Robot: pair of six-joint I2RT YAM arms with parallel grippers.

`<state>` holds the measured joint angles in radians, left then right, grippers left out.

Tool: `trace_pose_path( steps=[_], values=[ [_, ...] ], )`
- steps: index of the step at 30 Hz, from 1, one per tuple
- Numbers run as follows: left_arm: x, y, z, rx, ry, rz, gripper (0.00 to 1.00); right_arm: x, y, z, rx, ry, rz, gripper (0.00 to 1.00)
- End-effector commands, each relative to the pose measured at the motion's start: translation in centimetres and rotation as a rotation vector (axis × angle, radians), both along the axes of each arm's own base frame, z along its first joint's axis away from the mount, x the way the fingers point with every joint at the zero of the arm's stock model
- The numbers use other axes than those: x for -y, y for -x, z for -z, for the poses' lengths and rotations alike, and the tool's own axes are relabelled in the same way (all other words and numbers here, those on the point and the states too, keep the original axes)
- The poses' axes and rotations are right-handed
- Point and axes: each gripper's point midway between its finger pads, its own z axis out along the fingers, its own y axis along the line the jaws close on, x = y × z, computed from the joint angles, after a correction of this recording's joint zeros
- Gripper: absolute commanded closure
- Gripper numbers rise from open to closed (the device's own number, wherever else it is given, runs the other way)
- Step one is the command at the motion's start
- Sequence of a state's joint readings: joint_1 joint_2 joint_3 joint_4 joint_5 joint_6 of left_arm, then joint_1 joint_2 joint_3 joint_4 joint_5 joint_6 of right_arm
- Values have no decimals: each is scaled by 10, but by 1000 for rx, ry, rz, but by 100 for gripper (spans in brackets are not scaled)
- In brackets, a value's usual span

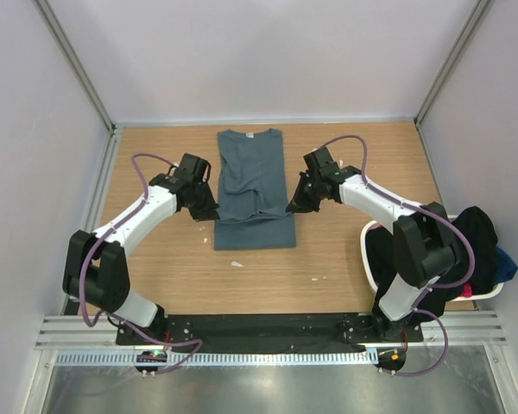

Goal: Fold and stack the t-shirts
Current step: Fold the tshirt

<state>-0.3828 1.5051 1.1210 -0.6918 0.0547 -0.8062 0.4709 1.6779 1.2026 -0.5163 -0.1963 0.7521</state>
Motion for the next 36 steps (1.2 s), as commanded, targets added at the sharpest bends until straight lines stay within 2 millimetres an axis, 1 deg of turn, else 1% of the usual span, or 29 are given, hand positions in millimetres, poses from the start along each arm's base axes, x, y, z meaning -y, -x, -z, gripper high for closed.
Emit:
trace_pose_path(
  steps=[1,2,4,5,8,15,16,17,19,20,25,28,30,32,35,36],
  values=[
    [2,-30,-8,78,7,-10,100,-14,-19,-13,58,-62,-55,99],
    [0,-34,-6,80,6,-18,100,-14,-24,-7,50,-61,-54,99],
    [1,-39,-5,81,16,-19,100,-16,-28,-4,43,-69,-63,99],
    [1,-44,-3,85,14,-17,100,-17,-31,0,35,-66,-67,99],
    [1,-52,-3,92,12,-16,100,-16,-35,3,32,-59,-69,99],
    [-1,-65,11,75,5,-24,100,-14,-49,9,35,-47,-63,99],
    [-1,-67,12,76,6,-25,100,-14,-50,15,28,-38,-70,99],
    [-1,-69,13,76,6,-25,100,-14,-52,14,31,-34,-72,99],
    [-2,-73,15,76,2,-25,100,-13,-55,18,22,-28,-75,99],
    [-2,-74,15,78,3,-24,100,-13,-57,16,26,-30,-72,99],
    [-1,-81,13,101,7,-28,100,-9,-61,13,41,-16,-71,99],
    [-2,-85,15,102,-1,-29,100,-6,-60,18,30,-16,-68,99],
    [-2,-87,19,96,-12,-29,100,-4,-59,26,10,-22,-62,99],
    [1,-90,22,97,-2,-27,100,-6,-59,29,-3,-29,-68,99],
    [7,-94,25,90,25,-17,100,-7,-62,27,4,-33,-70,99],
    [8,-95,25,90,26,-15,100,-7,-63,29,3,-30,-74,99]
  ],
)
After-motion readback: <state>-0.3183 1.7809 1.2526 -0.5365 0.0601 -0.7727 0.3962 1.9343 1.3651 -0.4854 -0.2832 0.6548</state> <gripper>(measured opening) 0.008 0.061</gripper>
